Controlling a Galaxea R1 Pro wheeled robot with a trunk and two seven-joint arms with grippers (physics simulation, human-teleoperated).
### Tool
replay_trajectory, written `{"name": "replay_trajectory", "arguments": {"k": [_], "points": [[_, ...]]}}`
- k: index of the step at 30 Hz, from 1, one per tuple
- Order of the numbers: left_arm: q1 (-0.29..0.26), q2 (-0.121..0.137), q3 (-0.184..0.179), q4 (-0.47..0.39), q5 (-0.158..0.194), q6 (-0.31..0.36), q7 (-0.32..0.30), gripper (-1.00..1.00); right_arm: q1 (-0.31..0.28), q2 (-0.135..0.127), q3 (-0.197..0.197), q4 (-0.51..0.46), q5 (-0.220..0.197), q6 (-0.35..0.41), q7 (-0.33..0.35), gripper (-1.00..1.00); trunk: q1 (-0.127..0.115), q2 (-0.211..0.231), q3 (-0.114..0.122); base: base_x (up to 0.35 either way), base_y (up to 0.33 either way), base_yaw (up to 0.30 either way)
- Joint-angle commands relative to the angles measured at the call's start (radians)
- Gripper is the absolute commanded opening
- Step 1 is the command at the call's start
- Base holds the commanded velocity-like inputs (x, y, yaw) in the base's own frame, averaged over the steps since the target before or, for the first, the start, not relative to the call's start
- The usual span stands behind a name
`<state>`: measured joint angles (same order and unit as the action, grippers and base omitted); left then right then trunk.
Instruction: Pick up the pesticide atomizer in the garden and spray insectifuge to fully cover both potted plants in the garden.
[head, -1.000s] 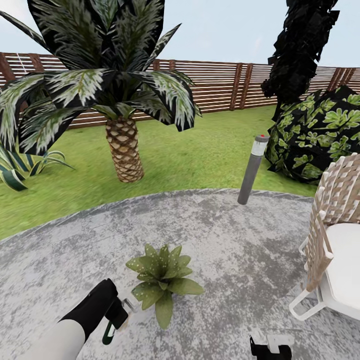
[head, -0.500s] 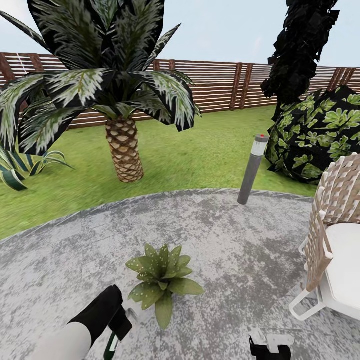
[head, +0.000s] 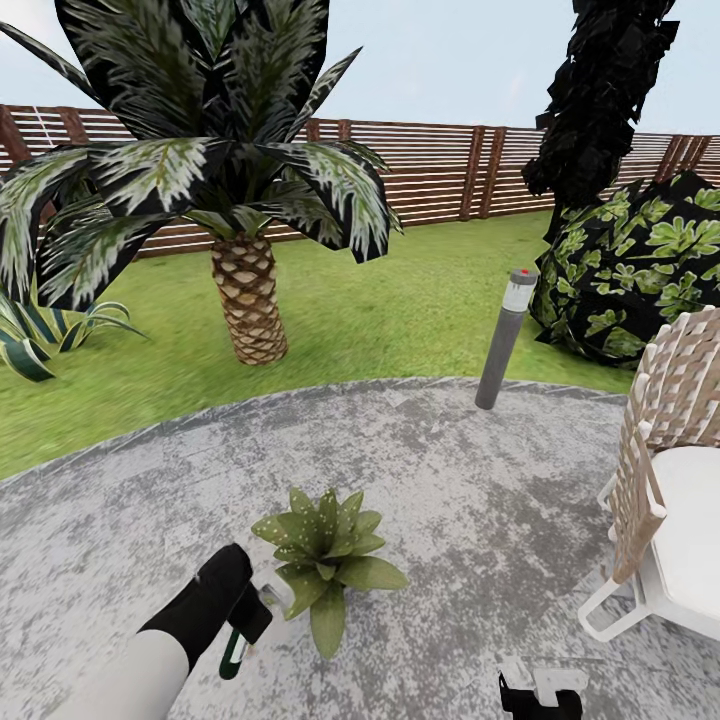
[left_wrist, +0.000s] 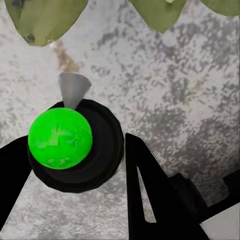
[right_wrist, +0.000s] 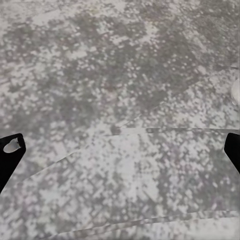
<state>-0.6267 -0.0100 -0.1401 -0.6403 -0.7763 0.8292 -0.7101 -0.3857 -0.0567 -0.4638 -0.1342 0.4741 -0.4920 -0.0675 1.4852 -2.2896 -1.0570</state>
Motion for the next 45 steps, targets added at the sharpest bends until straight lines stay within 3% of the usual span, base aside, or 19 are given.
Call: {"name": "replay_trajectory", "arguments": {"k": [1,6,13,22,31,37,39,41,45], "points": [[0.001,0.004,0.0,0.002,-0.01,0.001,-0.01,-1.0,-0.001,0.0,-0.004,0.001,0.011,-0.003,-0.006,1.0,0.0,0.0,-0.001,0.0,0.0,0.0],[0.026,0.03,0.006,0.022,-0.01,-0.006,-0.003,-1.0,-0.001,0.0,-0.004,0.001,0.011,-0.003,-0.006,1.0,0.0,0.0,-0.001,0.0,0.0,0.0],[0.02,0.014,0.002,0.003,-0.011,-0.003,-0.002,-1.0,-0.001,0.0,-0.004,0.001,0.011,-0.003,-0.006,1.0,0.0,0.0,-0.001,0.0,0.0,0.0],[0.064,0.033,0.005,0.016,-0.008,-0.008,-0.003,-1.0,-0.001,0.0,-0.004,0.001,0.011,-0.003,-0.006,1.0,0.0,0.0,-0.001,0.0,0.0,0.0],[0.065,-0.015,0.001,-0.002,-0.007,-0.007,-0.002,-1.0,-0.001,0.0,-0.004,0.001,0.011,-0.003,-0.006,1.0,0.0,0.0,-0.001,0.0,0.0,0.0],[0.069,-0.012,0.0,0.01,-0.008,-0.008,-0.003,-1.0,-0.001,0.0,-0.004,0.001,0.011,-0.003,-0.006,1.0,0.0,0.0,-0.001,0.0,0.0,0.0],[0.095,-0.009,0.001,0.013,-0.007,-0.013,-0.003,-1.0,-0.001,0.0,-0.004,0.001,0.011,-0.003,-0.006,1.0,0.0,0.0,-0.001,0.0,0.0,0.0],[0.118,-0.008,0.004,0.014,-0.007,-0.084,-0.002,-1.0,-0.001,0.0,-0.004,0.001,0.011,-0.003,-0.006,1.0,0.0,0.0,-0.001,0.0,0.0,0.0],[0.121,-0.019,0.009,0.004,-0.005,-0.114,-0.002,-1.0,-0.001,0.0,-0.004,0.001,0.011,-0.003,-0.006,1.0,0.0,0.0,-0.001,0.0,0.0,-0.068]]}}
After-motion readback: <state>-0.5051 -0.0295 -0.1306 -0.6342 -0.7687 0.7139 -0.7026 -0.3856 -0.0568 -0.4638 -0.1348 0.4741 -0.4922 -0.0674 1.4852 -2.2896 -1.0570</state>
